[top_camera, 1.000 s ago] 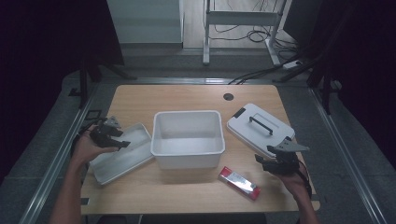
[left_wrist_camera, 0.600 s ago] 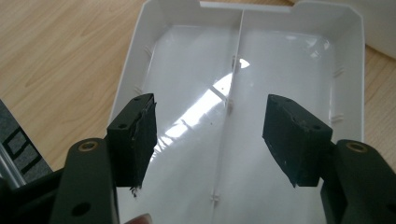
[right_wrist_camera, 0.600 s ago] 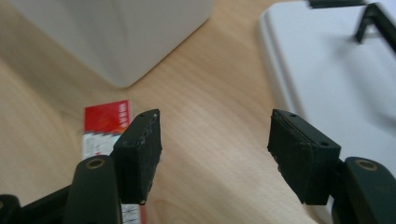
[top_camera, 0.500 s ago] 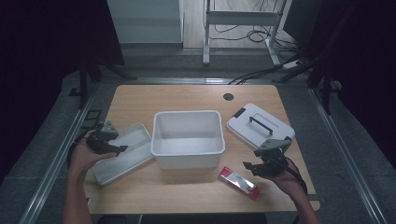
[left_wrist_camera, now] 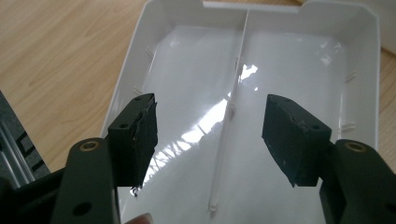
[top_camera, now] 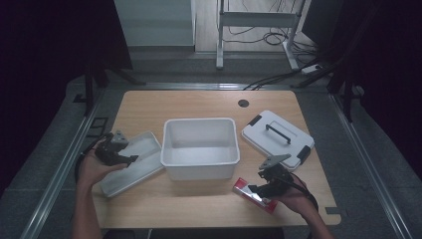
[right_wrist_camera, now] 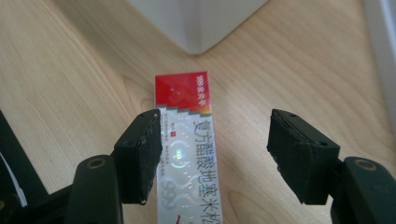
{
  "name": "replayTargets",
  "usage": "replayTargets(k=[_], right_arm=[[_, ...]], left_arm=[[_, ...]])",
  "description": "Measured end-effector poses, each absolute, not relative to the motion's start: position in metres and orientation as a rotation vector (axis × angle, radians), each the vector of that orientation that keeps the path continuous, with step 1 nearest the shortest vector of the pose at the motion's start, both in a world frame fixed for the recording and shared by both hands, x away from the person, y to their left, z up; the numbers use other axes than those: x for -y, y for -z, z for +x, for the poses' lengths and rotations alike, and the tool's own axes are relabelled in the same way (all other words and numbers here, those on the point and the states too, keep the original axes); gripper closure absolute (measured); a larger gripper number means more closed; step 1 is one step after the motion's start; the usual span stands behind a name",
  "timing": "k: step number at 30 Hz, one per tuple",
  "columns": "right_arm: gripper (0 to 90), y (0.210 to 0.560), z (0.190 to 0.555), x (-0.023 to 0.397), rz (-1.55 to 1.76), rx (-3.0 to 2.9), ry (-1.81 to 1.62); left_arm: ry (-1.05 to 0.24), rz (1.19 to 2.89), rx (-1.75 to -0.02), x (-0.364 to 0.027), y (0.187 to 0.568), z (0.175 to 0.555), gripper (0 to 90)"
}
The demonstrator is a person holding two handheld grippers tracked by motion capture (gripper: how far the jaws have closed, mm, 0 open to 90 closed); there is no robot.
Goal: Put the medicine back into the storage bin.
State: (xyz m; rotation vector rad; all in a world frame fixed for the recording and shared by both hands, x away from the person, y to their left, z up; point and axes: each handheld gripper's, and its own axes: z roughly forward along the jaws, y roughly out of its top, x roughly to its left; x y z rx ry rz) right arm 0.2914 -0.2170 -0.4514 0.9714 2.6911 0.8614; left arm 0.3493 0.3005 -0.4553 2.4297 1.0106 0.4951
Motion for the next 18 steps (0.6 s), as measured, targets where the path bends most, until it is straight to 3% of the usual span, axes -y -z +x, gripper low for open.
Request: replayTargets(k=[18], right_arm=[[32.9,0.478,0.285,0.206,0.960,-2.813,-0.657]], left_arm=[[-0.476,2.422,-1.035,-0.301,0.462,0.344,35.7]])
